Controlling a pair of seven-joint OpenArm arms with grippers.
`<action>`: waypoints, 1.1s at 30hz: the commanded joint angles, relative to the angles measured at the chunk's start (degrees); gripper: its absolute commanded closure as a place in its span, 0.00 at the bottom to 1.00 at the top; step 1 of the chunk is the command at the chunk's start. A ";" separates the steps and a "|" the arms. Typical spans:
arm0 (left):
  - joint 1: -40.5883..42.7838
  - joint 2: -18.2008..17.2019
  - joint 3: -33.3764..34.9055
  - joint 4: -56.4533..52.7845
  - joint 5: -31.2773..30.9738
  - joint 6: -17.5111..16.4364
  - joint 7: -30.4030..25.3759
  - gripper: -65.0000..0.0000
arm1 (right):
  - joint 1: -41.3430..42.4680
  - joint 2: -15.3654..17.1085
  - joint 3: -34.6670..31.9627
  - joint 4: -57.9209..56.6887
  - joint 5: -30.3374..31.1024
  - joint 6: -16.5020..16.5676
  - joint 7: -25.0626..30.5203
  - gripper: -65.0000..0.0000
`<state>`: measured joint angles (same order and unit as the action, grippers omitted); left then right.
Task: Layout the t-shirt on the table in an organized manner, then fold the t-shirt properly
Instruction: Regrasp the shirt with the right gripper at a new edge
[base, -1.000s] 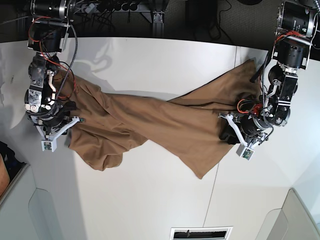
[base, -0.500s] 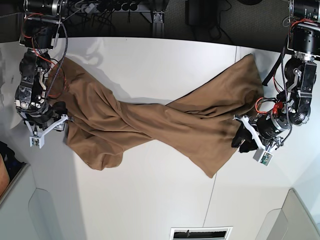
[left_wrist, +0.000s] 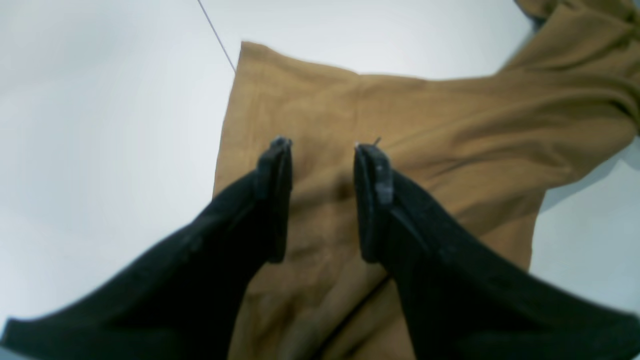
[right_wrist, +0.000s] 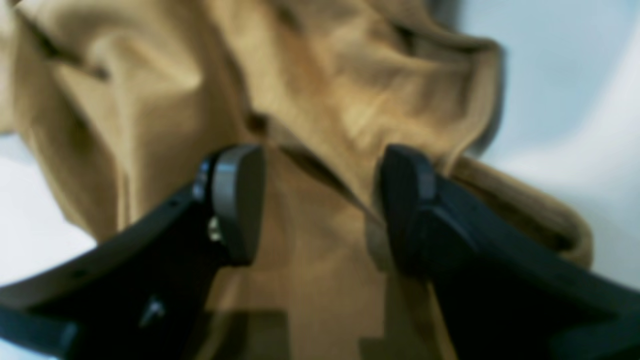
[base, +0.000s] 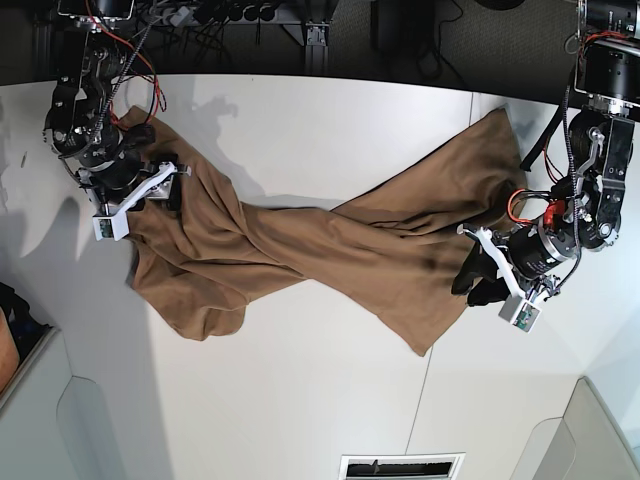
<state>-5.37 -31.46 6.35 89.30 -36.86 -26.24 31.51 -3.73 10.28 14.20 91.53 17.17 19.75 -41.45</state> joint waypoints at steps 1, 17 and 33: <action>-0.92 -0.90 -0.48 0.92 -0.63 -0.42 -1.25 0.67 | -0.94 0.22 0.20 0.59 -0.28 0.20 0.28 0.44; 6.32 -0.92 -0.48 1.25 1.95 -2.58 -3.69 0.67 | -3.43 1.25 5.84 4.15 -0.44 -2.49 4.33 0.44; 4.17 -0.90 -0.46 0.68 6.05 0.09 -10.73 0.67 | 3.21 -7.23 -6.43 8.13 -0.74 3.85 5.60 0.44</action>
<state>0.14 -31.57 6.37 89.19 -30.20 -26.20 22.24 -1.41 2.81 7.57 98.78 15.90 23.70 -37.32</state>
